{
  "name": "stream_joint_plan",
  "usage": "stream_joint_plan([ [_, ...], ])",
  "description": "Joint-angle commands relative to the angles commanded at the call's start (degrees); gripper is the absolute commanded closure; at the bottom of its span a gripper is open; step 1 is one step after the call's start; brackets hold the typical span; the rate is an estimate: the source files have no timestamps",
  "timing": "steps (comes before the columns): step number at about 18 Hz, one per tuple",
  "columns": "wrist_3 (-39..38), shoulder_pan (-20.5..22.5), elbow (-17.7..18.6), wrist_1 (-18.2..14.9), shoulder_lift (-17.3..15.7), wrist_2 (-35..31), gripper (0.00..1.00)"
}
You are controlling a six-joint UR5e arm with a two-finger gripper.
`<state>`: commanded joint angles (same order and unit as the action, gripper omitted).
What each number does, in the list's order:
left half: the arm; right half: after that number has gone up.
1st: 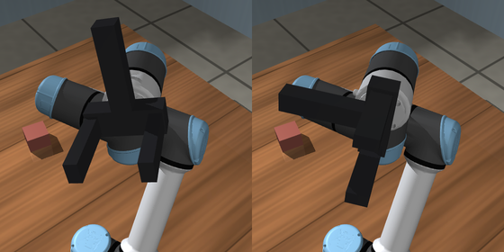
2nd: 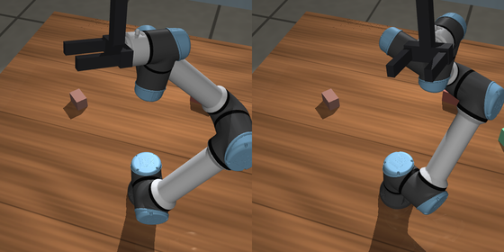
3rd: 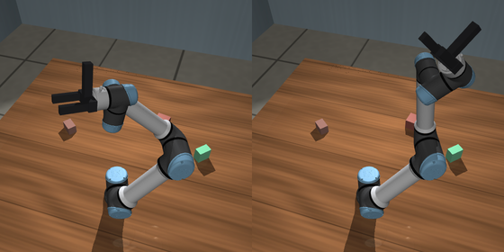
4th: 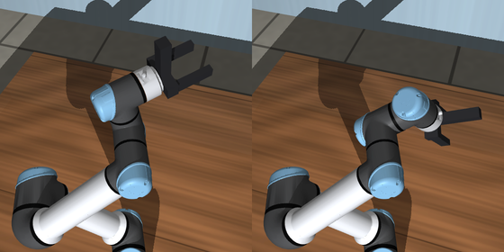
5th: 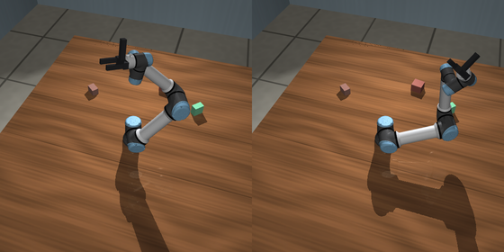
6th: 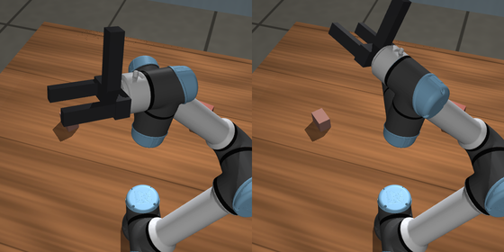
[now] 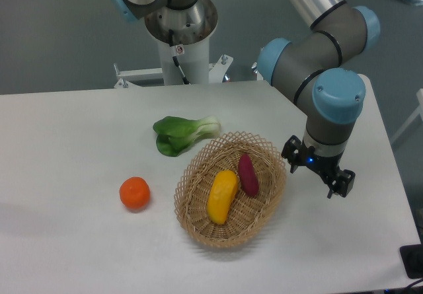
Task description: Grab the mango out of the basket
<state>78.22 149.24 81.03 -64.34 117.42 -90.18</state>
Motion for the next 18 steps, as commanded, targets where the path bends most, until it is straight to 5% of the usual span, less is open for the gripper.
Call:
stream_joint_plan([
  [18,-5.79,-2.19,3.07,-0.61,-0.62,0.09,0.00],
])
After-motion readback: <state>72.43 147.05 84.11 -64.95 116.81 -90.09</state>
